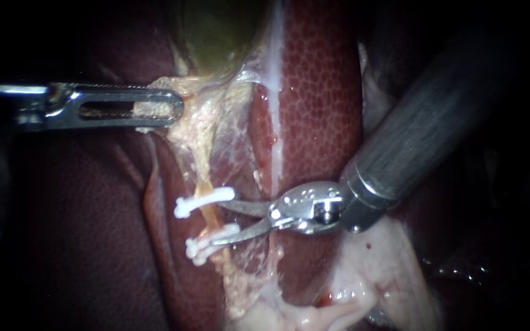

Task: Go to the cutting position left tube

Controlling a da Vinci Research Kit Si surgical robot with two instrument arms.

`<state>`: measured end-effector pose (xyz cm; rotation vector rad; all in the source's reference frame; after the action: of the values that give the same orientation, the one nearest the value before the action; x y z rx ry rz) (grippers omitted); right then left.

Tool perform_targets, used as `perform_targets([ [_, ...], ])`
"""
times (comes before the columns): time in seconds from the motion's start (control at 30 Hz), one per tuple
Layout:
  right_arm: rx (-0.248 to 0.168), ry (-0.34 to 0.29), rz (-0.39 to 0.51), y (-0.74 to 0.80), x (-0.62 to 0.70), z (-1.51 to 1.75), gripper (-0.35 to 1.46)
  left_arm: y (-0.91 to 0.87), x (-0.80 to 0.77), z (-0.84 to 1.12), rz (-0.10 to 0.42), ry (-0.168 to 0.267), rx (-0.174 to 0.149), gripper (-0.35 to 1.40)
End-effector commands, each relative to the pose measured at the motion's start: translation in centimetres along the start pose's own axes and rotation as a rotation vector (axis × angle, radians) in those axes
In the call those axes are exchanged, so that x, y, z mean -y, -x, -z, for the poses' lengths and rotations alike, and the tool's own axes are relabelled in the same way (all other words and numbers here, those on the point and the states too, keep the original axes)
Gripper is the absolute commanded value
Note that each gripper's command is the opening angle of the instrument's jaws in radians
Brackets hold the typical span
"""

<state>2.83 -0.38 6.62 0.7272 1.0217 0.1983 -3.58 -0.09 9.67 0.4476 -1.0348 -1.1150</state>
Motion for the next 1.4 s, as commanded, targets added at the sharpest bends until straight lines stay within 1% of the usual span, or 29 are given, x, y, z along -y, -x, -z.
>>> perform_targets([
  [0.03,-0.006,-0.006,0.001,0.00,0.00,-0.01,1.35,0.00,0.00,0.00,0.000,0.000,0.000,-0.35],
  [0.13,-0.008,-0.024,0.001,-0.01,-0.01,-0.04,1.35,0.00,0.00,0.00,0.000,0.000,0.000,-0.35],
  [0.2,-0.007,-0.035,0.001,-0.01,-0.01,-0.05,1.32,0.00,0.00,0.00,0.000,0.000,0.000,-0.35],
  [0.33,-0.005,-0.072,0.009,-0.01,-0.02,-0.09,1.25,0.00,0.01,0.00,0.000,0.001,0.000,-0.35],
  [0.4,-0.002,-0.093,0.011,-0.02,-0.03,-0.12,1.25,0.00,0.01,0.00,0.000,0.001,0.000,-0.35],
  [0.57,-0.009,-0.144,0.016,-0.04,-0.06,-0.21,1.22,0.00,0.01,0.00,0.000,0.001,0.000,-0.35],
  [0.7,-0.026,-0.182,0.010,-0.05,-0.09,-0.28,1.22,0.00,0.01,0.00,0.001,0.001,0.000,-0.35],
  [0.9,-0.053,-0.199,-0.012,-0.06,-0.16,-0.38,1.22,-0.01,0.02,-0.01,0.000,0.002,0.001,-0.35],
  [1.17,-0.098,-0.212,-0.046,-0.10,-0.20,-0.55,1.22,-0.01,0.02,-0.02,0.000,0.002,0.001,-0.35],
  [1.27,-0.103,-0.213,-0.059,-0.12,-0.21,-0.58,1.22,-0.01,0.02,-0.03,0.000,0.003,0.001,-0.35],
  [1.4,-0.126,-0.215,-0.078,-0.15,-0.23,-0.62,1.22,-0.01,0.02,-0.03,0.000,0.003,0.002,-0.35],
])
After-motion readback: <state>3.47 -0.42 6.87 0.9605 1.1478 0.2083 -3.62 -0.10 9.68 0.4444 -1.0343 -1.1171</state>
